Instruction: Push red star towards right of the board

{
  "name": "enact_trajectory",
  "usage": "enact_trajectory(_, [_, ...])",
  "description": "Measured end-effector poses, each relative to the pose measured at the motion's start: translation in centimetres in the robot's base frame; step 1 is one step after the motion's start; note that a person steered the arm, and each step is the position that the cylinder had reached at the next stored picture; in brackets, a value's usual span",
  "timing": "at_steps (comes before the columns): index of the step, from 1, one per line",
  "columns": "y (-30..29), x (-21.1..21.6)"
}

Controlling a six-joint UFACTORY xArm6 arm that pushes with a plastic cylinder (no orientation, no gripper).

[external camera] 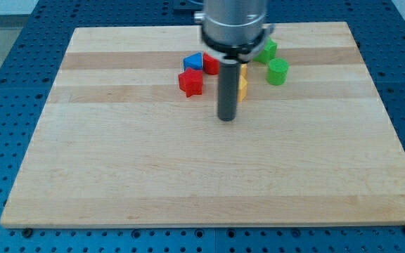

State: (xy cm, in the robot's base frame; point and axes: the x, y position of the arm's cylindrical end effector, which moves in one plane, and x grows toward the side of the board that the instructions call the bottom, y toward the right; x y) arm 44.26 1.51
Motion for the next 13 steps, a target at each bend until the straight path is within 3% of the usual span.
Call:
enact_trajectory(3, [1.6, -3.3])
enact_trajectory(4, [2.4, -2.2])
enact_trajectory(5, [-5.1, 2.4])
enact_trajectory(6, [-13.8, 1.1])
enact_trajectory(7, [-14.6, -4.1])
enact_trajectory(9, [-9.7, -6.8])
enact_trajectory(13, [-1.3, -3.5])
